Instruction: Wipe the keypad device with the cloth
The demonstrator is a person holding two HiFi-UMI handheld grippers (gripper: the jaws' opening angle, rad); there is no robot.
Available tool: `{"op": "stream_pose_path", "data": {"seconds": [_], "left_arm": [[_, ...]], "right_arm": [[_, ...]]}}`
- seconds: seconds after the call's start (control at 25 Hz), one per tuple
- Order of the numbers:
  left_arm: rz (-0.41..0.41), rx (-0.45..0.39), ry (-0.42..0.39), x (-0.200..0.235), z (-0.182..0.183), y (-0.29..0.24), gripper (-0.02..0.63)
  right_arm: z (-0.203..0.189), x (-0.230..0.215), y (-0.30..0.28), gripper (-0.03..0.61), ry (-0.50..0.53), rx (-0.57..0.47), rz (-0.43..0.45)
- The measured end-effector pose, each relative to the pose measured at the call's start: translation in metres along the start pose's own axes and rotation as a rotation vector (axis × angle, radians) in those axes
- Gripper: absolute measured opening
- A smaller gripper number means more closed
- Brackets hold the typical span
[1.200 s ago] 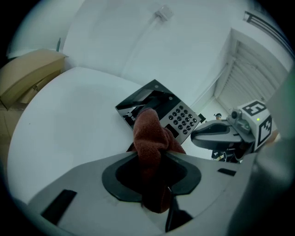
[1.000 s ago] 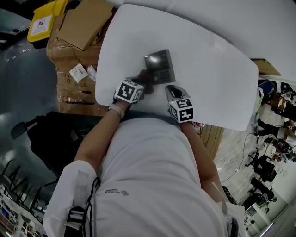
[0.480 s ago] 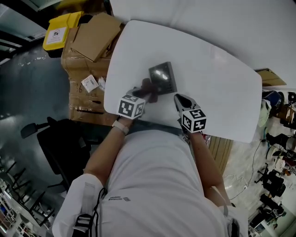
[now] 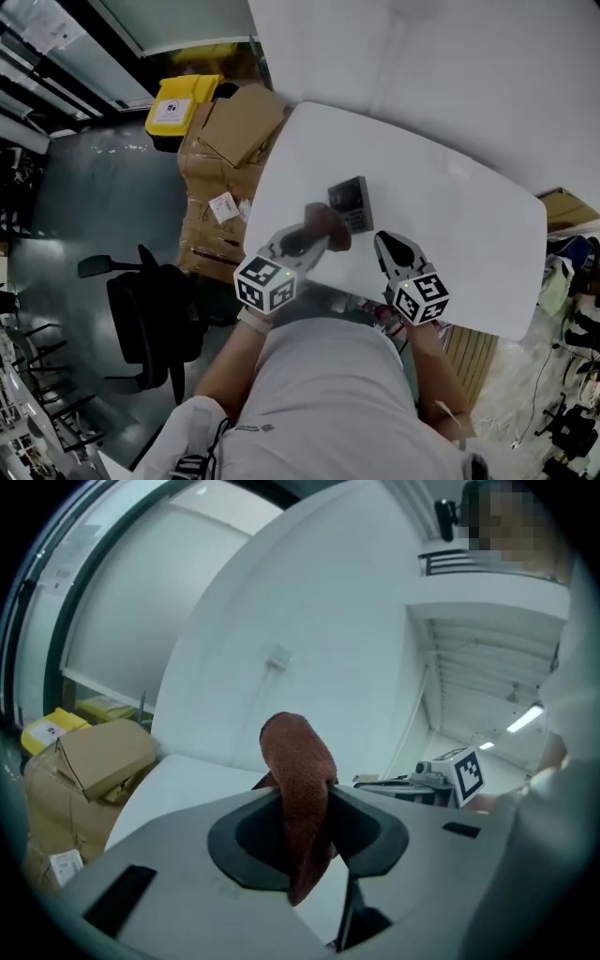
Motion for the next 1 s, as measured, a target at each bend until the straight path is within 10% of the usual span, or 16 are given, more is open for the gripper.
{"op": "stream_pose_path", "data": {"seconds": [0.52,1.0], "left_arm": [[-0.02,-0.135,-0.214,-0.051,0.042,0.053,0.112],[-0.02,-0.158,-0.209,-0.041,0.053,0.086,0.112]], "right_arm": [[0.049,0.056,0.048,0.032,0.055,-0.141,0.077],[0.055,0.08,0.041,0.032,0.018,-0.18,0.042]]}}
Point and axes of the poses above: the fingertips, and each gripper's own axes: y backward along the fingers, x to its left, z out of its top, the point moved 6 cm from there along y, backward along the fingers, and after that the axes turned 14 degrees about -z, right-handed, at the moved point
